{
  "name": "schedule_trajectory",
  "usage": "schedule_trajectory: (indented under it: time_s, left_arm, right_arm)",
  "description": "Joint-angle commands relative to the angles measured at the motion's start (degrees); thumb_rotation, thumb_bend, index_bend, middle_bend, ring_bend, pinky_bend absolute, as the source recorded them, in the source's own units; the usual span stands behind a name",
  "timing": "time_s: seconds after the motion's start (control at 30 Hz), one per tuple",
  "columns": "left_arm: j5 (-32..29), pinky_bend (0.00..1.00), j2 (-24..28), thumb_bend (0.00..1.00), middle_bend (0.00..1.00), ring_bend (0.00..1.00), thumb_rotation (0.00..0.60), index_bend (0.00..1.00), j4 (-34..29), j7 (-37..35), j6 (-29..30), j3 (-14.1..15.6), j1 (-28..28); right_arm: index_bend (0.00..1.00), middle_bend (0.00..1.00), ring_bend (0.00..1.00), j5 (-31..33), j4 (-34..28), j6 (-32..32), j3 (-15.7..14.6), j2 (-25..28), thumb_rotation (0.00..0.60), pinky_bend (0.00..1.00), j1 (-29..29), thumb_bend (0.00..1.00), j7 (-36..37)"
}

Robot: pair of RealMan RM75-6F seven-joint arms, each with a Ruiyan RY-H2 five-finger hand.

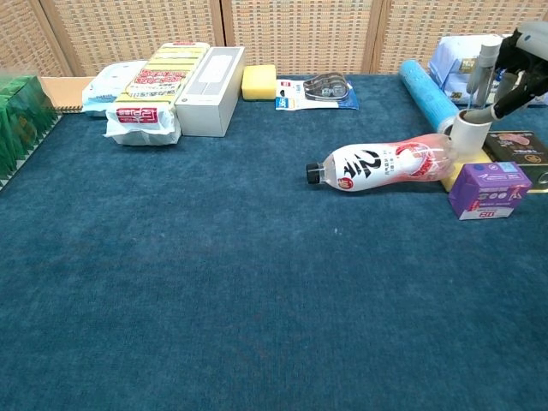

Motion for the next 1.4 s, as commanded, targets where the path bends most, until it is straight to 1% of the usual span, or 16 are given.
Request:
schedule_trajectory:
  time_s: [0.03,0.2,0.57,0.73,1.07,1.4]
  left_arm:
    - [0.00,0.30,0.02,0.11,0.16,0.08,0.600,0.00,0.04,-0.13,0.03,-0.01,0.00]
    - [-0.13,0.30,0.05,0.11,0.16,0.08,0.600,0.00,0.05,-0.19,-0.05,-0.06,-0.03]
    - [0.09,0.30,0.04,0.11,0.16,0.08,0.600,0.00,0.21,-0.34,0.36,0.00,0.11]
    - [0.12,0.30,0.03,0.11,0.16,0.08,0.600,0.00,0.31,-0.46,0.43,-0.02,0.11]
    - [0.17,0.30,0.07,0.11,0.16,0.08,0.600,0.00,0.31,-0.52,0.55,0.00,0.16]
    - [0.25,0.30,0.07,0.11,0.16,0.08,0.600,0.00,0.43,-0.70,0.76,-0.01,0.22]
  right_arm:
    - [0.52,0.58,0.61,0.20,-0.33,0.49,0.32,0.16,0.600,0.67,0.10,0.28,-0.41]
    - [0.53,0.62,0.68,0.29,-0.94,1.30,0.42,0.28,0.600,0.74,0.08,0.29,-1.10]
    - [0.56,0.69,0.75,0.38,-1.15,2.01,0.17,-0.07,0.600,0.79,0.11,0.30,-1.96]
    - [0.57,0.73,0.81,0.07,-0.85,3.08,0.31,-0.59,0.600,0.84,0.22,0.31,-2.40]
    - [0.64,0.81,0.90,-1.54,-0.77,5.22,0.28,-1.12,0.600,0.91,0.27,0.32,-2.96]
    - [0.69,0.86,0.97,-3.03,-0.78,7.43,0.63,-1.94,0.600,0.98,0.04,0.35,-2.19]
